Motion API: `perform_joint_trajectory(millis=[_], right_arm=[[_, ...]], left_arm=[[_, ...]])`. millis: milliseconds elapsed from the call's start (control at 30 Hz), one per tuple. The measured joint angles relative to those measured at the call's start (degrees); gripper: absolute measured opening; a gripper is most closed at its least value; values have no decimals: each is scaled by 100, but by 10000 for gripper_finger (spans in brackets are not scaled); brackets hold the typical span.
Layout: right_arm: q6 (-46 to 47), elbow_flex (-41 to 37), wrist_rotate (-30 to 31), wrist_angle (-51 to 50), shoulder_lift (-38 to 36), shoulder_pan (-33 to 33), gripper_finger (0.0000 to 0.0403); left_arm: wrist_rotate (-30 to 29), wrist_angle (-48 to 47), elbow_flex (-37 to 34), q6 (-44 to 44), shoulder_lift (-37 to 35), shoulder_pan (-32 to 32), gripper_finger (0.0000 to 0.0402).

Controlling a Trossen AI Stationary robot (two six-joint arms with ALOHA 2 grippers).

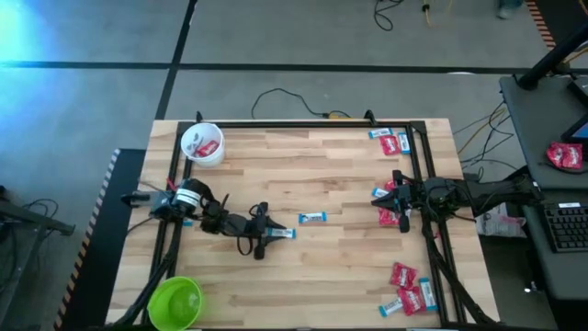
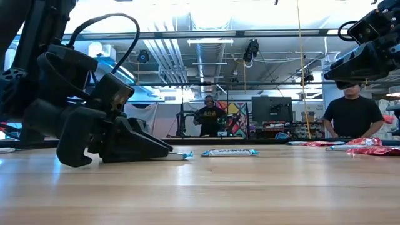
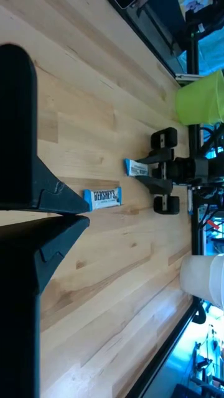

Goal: Sort candy by brand, put in halloween buckets
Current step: Put the blue chocolate bar into the green bucket

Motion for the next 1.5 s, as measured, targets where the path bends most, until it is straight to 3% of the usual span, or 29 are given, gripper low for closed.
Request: perform_joint_trajectory(millis=[133,233,400,700,900,1100,1367,1500], right_arm=[[0,0,0,0,0,-2,9],[0,0,-1,-1,0,-1,9],[0,0,-2,0,0,-2,9],[0,0,0,-2,0,-2,9],[0,0,-2,-2,-2,0,9],[0,0,-1,0,0,-2,9],[0,0,-2,0,-3,-2,9],[0,0,-2,0,-2,0,9]], left_arm=[[-6,-201,-41,-428,-189,-7,83],[-67,-531,-151,-512,-502,-92,83],[0,-1217,-545,-577,-1507,-178,80],[11,-4548,-515,-752,-4302,-680,80],[-5,-7678,609,-1067,-5536,-1213,80],[-40,-10929,2284,-1964,-5945,-2077,81],[-29,-13566,4023,-4306,-5652,-3490,81],[-23,-14265,4506,-5592,-5415,-4139,81]])
